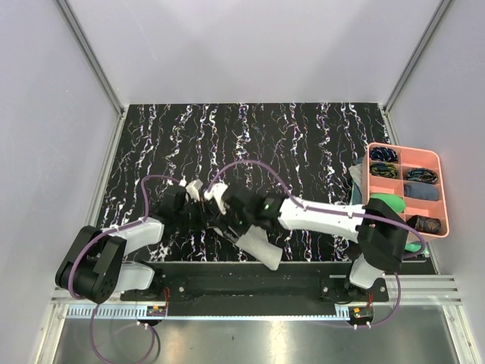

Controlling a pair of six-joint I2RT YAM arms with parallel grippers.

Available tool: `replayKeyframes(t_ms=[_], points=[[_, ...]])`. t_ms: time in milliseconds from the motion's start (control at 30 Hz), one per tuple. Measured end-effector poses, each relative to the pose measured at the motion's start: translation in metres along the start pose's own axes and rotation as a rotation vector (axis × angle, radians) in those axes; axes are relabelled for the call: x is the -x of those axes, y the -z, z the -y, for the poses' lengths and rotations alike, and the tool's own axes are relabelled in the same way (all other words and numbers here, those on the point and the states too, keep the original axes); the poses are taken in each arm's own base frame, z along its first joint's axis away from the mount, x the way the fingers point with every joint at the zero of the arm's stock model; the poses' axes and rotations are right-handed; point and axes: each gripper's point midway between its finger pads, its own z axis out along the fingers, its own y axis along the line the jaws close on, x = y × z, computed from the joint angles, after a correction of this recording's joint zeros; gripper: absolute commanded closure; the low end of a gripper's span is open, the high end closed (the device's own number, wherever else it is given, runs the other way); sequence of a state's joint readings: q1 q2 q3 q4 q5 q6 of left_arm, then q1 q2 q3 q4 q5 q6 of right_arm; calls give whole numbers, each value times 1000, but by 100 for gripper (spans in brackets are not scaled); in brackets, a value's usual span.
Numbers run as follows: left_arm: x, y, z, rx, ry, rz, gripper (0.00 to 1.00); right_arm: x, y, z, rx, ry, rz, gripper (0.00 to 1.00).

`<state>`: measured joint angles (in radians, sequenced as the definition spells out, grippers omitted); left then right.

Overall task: Fold the napkin, place the utensils inside, and roll it up
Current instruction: Roll the napkin with the utensil

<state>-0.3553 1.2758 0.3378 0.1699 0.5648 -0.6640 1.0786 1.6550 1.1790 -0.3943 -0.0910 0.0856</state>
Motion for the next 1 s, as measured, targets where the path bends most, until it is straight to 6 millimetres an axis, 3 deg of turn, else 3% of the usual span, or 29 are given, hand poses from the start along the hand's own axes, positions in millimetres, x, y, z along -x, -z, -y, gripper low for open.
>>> replayKeyframes(t_ms=[100,300,1000], points=[[0,0,0,8,12,-7,100,-13,-4,-9,-108,104,-10,32],[0,0,0,13,25,-9,100,-35,-12,1,-244,191,-48,34],[1,0,0,21,38,-12,100,-62,-46,10,-256,205,-96,39]])
